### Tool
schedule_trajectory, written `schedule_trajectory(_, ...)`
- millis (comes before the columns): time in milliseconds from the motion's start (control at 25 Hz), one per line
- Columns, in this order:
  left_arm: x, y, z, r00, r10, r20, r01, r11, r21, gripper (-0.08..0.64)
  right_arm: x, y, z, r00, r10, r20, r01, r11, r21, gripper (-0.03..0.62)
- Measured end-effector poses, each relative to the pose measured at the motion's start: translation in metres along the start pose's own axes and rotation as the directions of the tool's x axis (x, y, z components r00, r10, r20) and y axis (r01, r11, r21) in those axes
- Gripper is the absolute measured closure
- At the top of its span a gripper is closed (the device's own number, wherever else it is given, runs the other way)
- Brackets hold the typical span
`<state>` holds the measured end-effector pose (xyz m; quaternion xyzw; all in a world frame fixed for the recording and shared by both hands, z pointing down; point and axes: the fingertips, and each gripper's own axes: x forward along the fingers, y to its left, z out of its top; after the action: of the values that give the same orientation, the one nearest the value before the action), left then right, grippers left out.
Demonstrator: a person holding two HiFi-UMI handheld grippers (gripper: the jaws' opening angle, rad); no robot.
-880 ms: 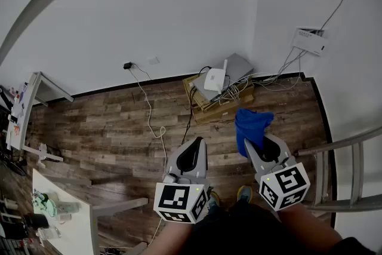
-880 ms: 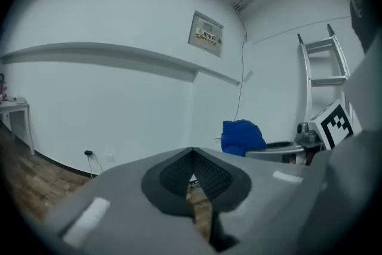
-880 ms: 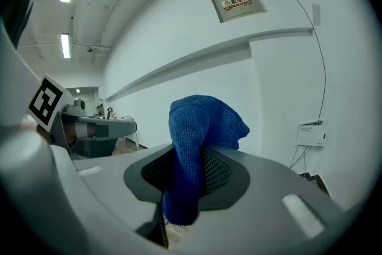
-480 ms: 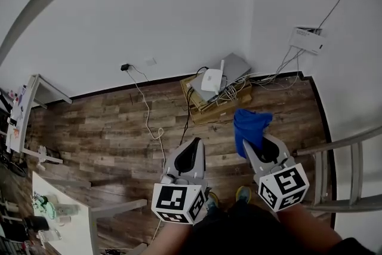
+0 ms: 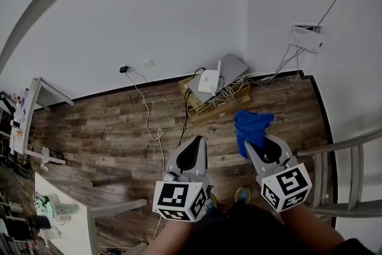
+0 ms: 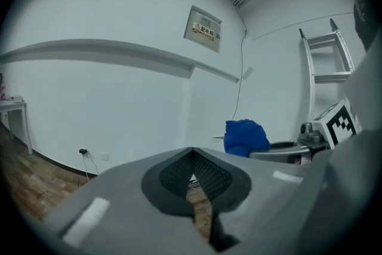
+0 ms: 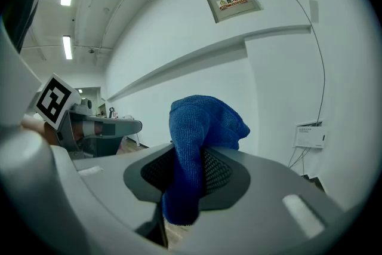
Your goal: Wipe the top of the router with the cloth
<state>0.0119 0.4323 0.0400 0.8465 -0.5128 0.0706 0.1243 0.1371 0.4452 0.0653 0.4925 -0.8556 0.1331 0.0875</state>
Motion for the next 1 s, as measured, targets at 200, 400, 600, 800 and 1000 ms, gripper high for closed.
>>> schedule_trajectory(200,0.013,0.007,0.005,0.999,0.048,0.013,-0.048,0.999,0.016,0.56,0.012,-0.018,0.003,1.0,0.022,0.012,-0.022,1.0,-0.012,0.471)
schedule_trajectory(400,0.022,0.027,0.002,0.997,0.083,-0.002,-0.083,0.996,0.011,0.56,0.036,-0.026,-0.002,0.999,0.042,-0.013,-0.043,0.999,-0.005,0.469)
schedule_trajectory(600,0.059,0.079,-0.004,0.995,0.097,-0.014,-0.097,0.995,-0.025,0.56,0.098,-0.032,-0.01,0.997,0.051,-0.064,-0.052,0.999,-0.012,0.47)
schedule_trajectory(800,0.142,0.157,-0.011,0.997,0.05,-0.051,-0.054,0.994,-0.092,0.56,0.19,-0.047,-0.01,0.989,0.014,-0.145,-0.019,0.999,-0.033,0.469)
schedule_trajectory(1000,0.246,0.233,-0.02,0.988,-0.056,-0.147,0.039,0.993,-0.115,0.56,0.3,-0.071,-0.01,0.972,-0.031,-0.234,0.024,0.999,-0.03,0.469)
